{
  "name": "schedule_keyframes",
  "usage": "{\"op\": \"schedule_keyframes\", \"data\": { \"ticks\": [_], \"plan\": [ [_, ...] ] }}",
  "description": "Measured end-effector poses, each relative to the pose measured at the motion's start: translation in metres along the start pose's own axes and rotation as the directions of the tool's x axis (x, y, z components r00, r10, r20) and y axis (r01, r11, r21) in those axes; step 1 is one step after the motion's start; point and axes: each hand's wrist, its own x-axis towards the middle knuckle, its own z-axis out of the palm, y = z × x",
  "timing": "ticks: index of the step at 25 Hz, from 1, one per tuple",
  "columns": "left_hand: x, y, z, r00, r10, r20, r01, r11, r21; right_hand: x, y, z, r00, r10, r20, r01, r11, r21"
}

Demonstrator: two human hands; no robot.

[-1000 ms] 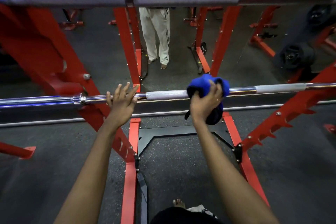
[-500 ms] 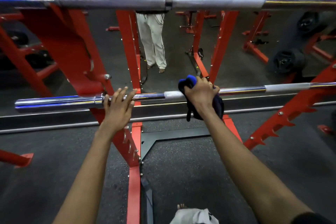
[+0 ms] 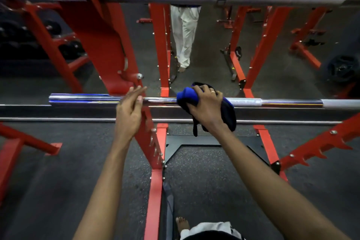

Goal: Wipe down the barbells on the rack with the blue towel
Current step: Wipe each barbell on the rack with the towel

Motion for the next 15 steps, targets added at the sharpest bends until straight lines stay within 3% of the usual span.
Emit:
{"op": "schedule_keyframes", "data": {
  "ticks": [3, 6, 11, 13, 15],
  "plan": [
    [-0.001, -0.037, -0.020, 0.986, 0.004, -0.167, 0.037, 0.969, 0.244, 0.006, -0.040, 0.009, 0.995, 0.095, -0.034, -0.095, 0.995, -0.007],
    [0.000, -0.058, -0.021, 0.986, 0.036, -0.162, 0.048, 0.871, 0.489, -0.006, -0.086, 0.022, 0.992, -0.121, 0.019, 0.119, 0.988, 0.100],
    [0.005, -0.063, -0.029, 0.993, 0.070, -0.099, 0.007, 0.782, 0.623, -0.010, -0.067, 0.023, 0.937, -0.349, 0.025, 0.330, 0.906, 0.265],
    [0.005, -0.061, -0.030, 0.996, 0.057, -0.068, -0.001, 0.770, 0.637, -0.009, -0.040, 0.015, 0.954, -0.301, 0.015, 0.287, 0.923, 0.256],
    [0.005, -0.059, -0.028, 0.998, 0.029, -0.054, 0.012, 0.773, 0.634, -0.008, -0.029, 0.007, 0.986, -0.160, 0.044, 0.146, 0.963, 0.226]
  ]
}}
